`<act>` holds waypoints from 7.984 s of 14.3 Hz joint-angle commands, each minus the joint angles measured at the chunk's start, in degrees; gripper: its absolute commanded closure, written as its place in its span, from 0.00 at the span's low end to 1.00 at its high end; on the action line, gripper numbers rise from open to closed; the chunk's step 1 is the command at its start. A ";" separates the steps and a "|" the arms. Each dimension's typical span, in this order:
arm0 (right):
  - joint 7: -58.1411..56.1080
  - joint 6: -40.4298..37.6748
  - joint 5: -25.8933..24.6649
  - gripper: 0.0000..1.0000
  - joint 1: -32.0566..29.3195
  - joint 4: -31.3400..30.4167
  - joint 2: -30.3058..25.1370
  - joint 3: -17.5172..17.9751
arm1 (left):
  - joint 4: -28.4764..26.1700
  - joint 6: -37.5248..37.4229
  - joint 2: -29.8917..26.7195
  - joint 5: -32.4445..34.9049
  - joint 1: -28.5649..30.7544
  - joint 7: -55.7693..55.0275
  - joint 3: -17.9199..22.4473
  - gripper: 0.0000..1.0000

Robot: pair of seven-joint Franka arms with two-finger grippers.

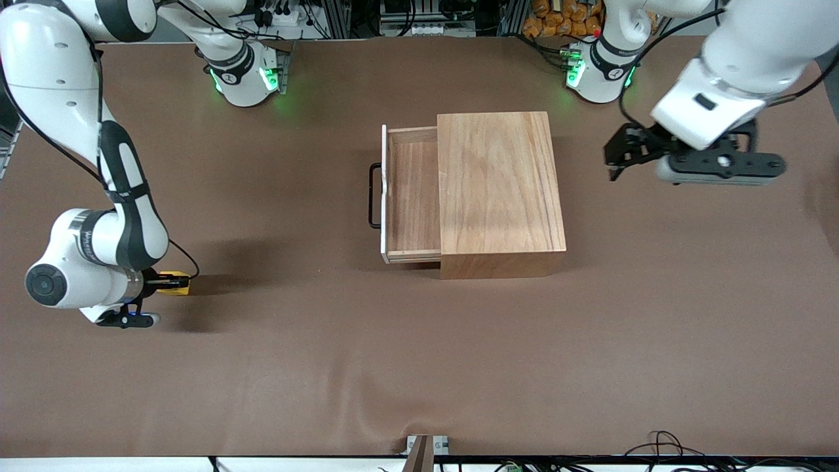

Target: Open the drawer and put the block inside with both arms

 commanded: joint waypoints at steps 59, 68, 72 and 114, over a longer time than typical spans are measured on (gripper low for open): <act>45.77 -10.03 10.05 0.00 38.03 4.35 -12.66 10.49 | -1.88 -8.60 -3.94 0.80 10.70 2.51 -1.43 0.00; 33.73 -16.63 8.57 0.00 21.16 4.71 -21.00 10.40 | -1.88 -8.69 -3.94 0.80 10.79 2.51 -1.52 0.00; 30.85 -22.26 5.57 0.00 13.34 4.45 -26.36 10.40 | -1.96 -8.69 -4.02 0.80 11.23 2.60 -1.43 0.00; 3.14 -30.96 -0.41 0.00 1.98 3.30 -40.26 0.47 | -11.11 -5.35 -11.50 0.45 14.92 8.05 -2.92 0.00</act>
